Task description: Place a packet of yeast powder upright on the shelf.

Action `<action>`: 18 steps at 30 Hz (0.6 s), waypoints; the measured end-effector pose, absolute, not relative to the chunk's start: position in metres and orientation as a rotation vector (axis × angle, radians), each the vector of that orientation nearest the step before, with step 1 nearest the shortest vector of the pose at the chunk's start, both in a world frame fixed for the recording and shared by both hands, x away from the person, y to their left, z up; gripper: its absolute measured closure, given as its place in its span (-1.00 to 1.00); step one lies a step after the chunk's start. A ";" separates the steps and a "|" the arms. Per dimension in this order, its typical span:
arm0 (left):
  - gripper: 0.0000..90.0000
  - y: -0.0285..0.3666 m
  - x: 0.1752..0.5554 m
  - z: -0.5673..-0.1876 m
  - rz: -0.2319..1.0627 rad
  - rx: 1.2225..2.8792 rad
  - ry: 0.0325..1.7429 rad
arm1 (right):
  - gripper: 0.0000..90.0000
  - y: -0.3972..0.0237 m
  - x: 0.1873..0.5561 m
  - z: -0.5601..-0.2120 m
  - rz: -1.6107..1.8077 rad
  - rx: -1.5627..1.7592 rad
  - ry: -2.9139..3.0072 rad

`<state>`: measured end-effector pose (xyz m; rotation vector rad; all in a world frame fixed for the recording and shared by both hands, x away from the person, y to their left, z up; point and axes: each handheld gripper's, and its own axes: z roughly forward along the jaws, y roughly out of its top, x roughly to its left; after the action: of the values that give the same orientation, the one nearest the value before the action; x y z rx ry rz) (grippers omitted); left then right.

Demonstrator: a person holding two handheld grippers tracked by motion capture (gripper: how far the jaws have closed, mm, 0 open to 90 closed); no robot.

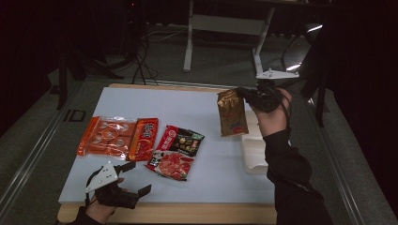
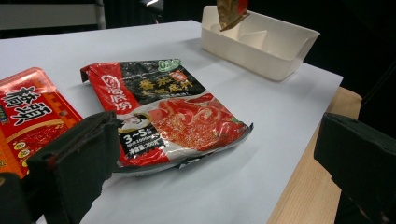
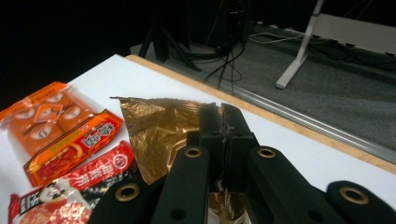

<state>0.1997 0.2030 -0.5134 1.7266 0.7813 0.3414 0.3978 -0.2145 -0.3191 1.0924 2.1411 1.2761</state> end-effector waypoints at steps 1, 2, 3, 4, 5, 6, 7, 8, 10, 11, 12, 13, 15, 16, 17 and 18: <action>-0.98 0.203 0.200 -0.513 0.342 1.730 0.781 | 0.98 -0.217 0.401 -0.318 1.269 1.098 2.135; -0.98 0.203 0.200 -0.513 0.341 1.728 0.781 | 0.98 -0.219 0.402 -0.317 1.268 1.104 2.128; -0.98 0.203 0.200 -0.513 0.340 1.724 0.782 | 0.98 -0.221 0.404 -0.316 1.265 1.112 2.122; -0.98 0.203 0.200 -0.513 0.340 1.722 0.783 | 0.98 -0.223 0.407 -0.315 1.263 1.119 2.116; -0.98 0.203 0.200 -0.513 0.341 1.724 0.783 | 0.98 -0.226 0.409 -0.314 1.263 1.128 2.106; -0.98 0.203 0.200 -0.514 0.339 1.727 0.783 | 0.98 -0.228 0.411 -0.314 1.266 1.136 2.096; -0.98 0.203 0.200 -0.514 0.338 1.729 0.783 | 0.98 -0.231 0.413 -0.313 1.268 1.144 2.089; -0.98 0.203 0.200 -0.514 0.339 1.725 0.783 | 0.98 -0.233 0.415 -0.312 1.262 1.149 2.081; -0.98 0.203 0.200 -0.513 0.337 1.720 0.783 | 0.98 -0.238 0.419 -0.311 1.250 1.158 2.066; -0.98 0.203 0.200 -0.514 0.338 1.722 0.783 | 0.98 -0.240 0.421 -0.310 1.251 1.168 2.057; -0.98 0.203 0.200 -0.514 0.338 1.722 0.783 | 0.98 -0.240 0.421 -0.310 1.251 1.168 2.057; -0.98 0.203 0.200 -0.514 0.337 1.727 0.784 | 0.98 -0.243 0.424 -0.310 1.245 1.175 2.049; -0.98 0.203 0.201 -0.514 0.337 1.720 0.786 | 0.98 -0.251 0.431 -0.311 1.242 1.201 2.018; -0.98 0.203 0.201 -0.514 0.337 1.720 0.786 | 0.98 -0.254 0.434 -0.312 1.241 1.208 2.010; -0.98 0.203 0.201 -0.514 0.338 1.727 0.785 | 0.98 -0.256 0.436 -0.313 1.238 1.215 2.001; -0.98 0.203 0.201 -0.514 0.338 1.727 0.785 | 0.98 -0.256 0.436 -0.313 1.238 1.215 2.001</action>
<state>0.2008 0.2032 -0.5143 1.7267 0.7853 0.3381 0.4357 -0.2557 -0.3129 1.2152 2.0011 1.2377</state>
